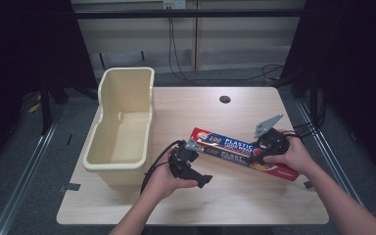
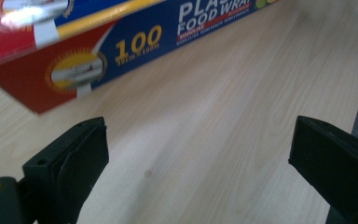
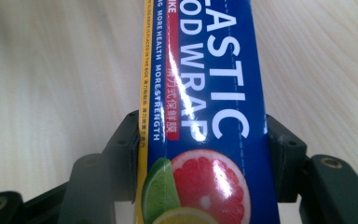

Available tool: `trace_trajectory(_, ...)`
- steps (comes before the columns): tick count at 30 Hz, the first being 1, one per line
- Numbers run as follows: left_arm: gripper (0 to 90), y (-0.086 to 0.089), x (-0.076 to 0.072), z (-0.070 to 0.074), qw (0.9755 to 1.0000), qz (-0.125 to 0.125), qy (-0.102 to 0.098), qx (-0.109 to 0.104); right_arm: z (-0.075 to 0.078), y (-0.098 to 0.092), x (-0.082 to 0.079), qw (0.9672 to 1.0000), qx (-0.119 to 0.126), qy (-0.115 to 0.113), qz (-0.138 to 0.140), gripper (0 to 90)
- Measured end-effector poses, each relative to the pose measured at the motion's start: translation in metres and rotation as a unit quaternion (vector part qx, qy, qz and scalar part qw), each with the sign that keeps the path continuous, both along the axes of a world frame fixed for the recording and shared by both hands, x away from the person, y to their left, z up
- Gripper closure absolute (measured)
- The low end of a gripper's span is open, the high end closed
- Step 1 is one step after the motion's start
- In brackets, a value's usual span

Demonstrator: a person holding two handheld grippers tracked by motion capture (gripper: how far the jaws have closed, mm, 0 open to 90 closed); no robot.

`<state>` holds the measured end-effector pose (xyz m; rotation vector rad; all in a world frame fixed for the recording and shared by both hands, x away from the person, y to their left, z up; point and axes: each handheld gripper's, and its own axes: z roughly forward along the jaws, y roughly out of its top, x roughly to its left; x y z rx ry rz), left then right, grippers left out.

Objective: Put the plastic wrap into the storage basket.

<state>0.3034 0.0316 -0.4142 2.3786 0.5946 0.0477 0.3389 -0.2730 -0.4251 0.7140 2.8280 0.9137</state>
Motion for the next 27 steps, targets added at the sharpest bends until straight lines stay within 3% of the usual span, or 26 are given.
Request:
trace_trajectory(4,4.3,-0.009,0.005,0.012,0.9999,-0.011,-0.01,0.003,0.004,0.001,-0.004,0.9998,0.009,0.0,0.018,41.7)
trace_trajectory(5,4.2,-0.012,0.006,0.014,0.9999,-0.008,-0.009,-0.005,0.005,0.001,-0.006,0.9998,0.004,0.0,0.018,41.7)
trace_trajectory(13,4.3,-0.024,0.02,0.028,0.9991,-0.029,-0.027,0.014,0.003,0.002,-0.011,0.9991,-0.003,0.004,0.043,41.6)
trace_trajectory(17,4.3,-0.031,0.024,0.028,0.9994,-0.025,-0.022,0.007,0.002,0.003,-0.011,0.9982,-0.001,0.005,0.059,41.6)
trace_trajectory(27,4.2,-0.045,0.032,0.025,0.9972,-0.063,-0.013,0.038,0.003,0.008,-0.013,0.9953,0.0,-0.002,0.097,41.6)
